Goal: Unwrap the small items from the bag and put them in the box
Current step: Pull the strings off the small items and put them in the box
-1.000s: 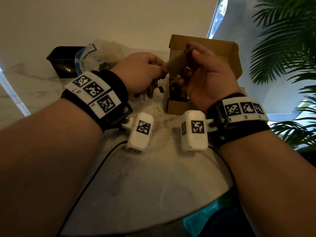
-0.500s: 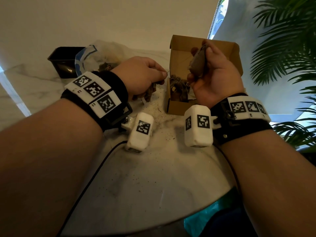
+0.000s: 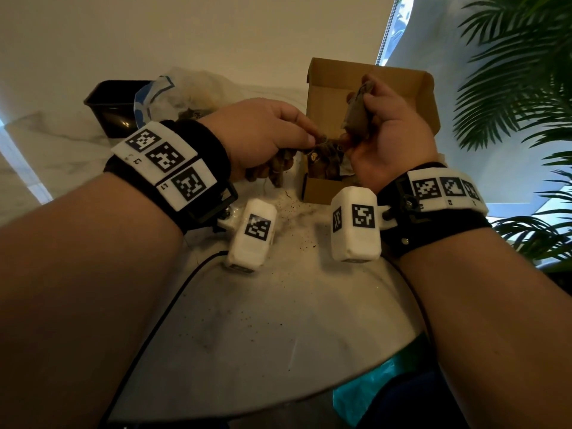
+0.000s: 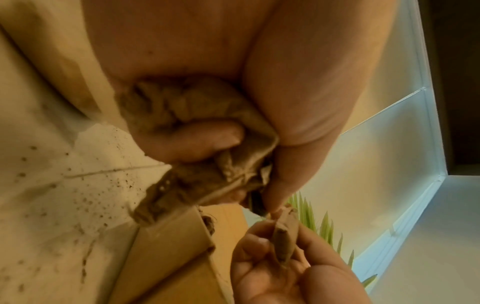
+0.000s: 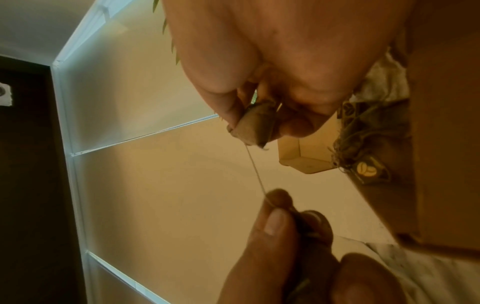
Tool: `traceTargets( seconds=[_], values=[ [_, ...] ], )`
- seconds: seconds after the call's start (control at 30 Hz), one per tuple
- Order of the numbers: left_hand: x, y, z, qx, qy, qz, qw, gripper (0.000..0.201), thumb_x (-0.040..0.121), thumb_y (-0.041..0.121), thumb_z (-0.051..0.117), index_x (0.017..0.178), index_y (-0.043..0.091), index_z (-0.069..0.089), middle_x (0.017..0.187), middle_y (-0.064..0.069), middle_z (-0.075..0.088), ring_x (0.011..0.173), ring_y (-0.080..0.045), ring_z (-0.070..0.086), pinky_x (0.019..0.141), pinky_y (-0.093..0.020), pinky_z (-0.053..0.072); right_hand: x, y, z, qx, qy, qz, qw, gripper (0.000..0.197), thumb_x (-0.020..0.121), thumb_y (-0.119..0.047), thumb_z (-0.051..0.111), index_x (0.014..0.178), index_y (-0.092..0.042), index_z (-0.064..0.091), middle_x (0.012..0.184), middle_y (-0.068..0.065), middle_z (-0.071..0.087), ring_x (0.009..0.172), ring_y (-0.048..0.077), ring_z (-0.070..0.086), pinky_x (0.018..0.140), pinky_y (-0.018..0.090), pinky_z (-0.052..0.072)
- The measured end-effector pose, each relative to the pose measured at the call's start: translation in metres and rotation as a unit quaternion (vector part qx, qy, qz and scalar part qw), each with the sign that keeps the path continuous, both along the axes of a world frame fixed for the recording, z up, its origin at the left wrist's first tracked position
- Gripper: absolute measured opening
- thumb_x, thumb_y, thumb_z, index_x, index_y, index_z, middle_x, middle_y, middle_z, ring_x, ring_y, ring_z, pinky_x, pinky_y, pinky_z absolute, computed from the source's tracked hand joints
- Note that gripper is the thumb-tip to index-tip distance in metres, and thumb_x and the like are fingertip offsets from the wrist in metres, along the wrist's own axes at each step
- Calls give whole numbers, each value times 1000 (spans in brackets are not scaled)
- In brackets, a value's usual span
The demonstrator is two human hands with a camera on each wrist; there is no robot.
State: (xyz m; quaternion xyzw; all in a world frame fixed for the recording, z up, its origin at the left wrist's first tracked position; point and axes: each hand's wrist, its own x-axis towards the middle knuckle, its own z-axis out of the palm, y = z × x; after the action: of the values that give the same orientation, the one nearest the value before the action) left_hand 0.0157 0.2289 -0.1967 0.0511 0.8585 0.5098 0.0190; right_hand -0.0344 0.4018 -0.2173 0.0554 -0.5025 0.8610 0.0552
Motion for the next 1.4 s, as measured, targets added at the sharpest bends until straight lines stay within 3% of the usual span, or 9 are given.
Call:
traceTargets(
  seconds=[0.13,0.3,0.43,0.63,0.8,1.03,1.2,1.3,1.4],
  values=[
    [3,4,-2,26,3,-26,999,7,95,20,69,97,26,73,75,-8,66,56,-26,52,42,-23,37,0,-2,1,55,-15,-3,998,31,100,-7,47,125,-22,61,111,11,67,90,22,63,54,26,52],
    [1,5,-5,141,31,9,989,5,94,17,70,98,20,69,75,-7,66,57,-26,52,37,-22,35,8,-4,1,94,7,29,995,26,96,0,54,113,-15,66,81,2,76,68,15,73,56,28,56],
    [-1,10,-10,224,28,28,974,5,95,12,69,99,15,67,83,-8,66,59,-18,54,38,-20,39,10,-8,0,146,36,50,987,24,92,2,59,109,-11,71,98,10,76,99,32,72,87,50,60],
    [-5,13,-13,230,28,52,971,5,93,17,72,90,18,67,65,1,64,56,-16,51,41,-27,34,15,-2,6,206,71,66,974,17,92,-6,64,104,-13,74,107,12,75,103,29,72,91,50,58],
    [-7,16,-14,243,26,62,968,8,91,19,74,87,19,66,58,1,59,54,-18,47,40,-27,29,13,7,16,325,111,79,936,30,81,-5,76,106,-21,72,113,6,74,105,21,72,93,41,58],
    [-12,15,-17,224,0,97,970,9,91,24,74,85,18,70,66,-3,63,59,-23,46,47,-29,33,9,14,26,432,64,18,899,24,85,-3,73,97,-24,71,107,2,73,97,19,73,84,39,62],
    [-20,12,-26,145,-109,115,977,25,81,29,82,87,9,68,81,-10,60,64,-23,54,56,-30,47,-4,21,30,566,-16,-5,824,17,84,-14,77,91,-29,74,104,0,73,95,21,72,84,45,61],
    [-23,11,-28,115,-134,99,979,27,81,21,82,100,5,72,79,-9,61,63,-23,57,61,-36,56,-2,21,32,605,-57,41,793,16,89,-9,72,91,-24,72,105,2,71,99,25,71,87,44,60],
    [-26,11,-29,96,-147,87,981,34,83,19,79,112,3,71,77,-11,62,58,-24,58,52,-31,52,1,18,34,635,-83,66,765,16,91,-5,67,95,-20,71,111,9,71,102,27,70,92,43,59]
  ],
)
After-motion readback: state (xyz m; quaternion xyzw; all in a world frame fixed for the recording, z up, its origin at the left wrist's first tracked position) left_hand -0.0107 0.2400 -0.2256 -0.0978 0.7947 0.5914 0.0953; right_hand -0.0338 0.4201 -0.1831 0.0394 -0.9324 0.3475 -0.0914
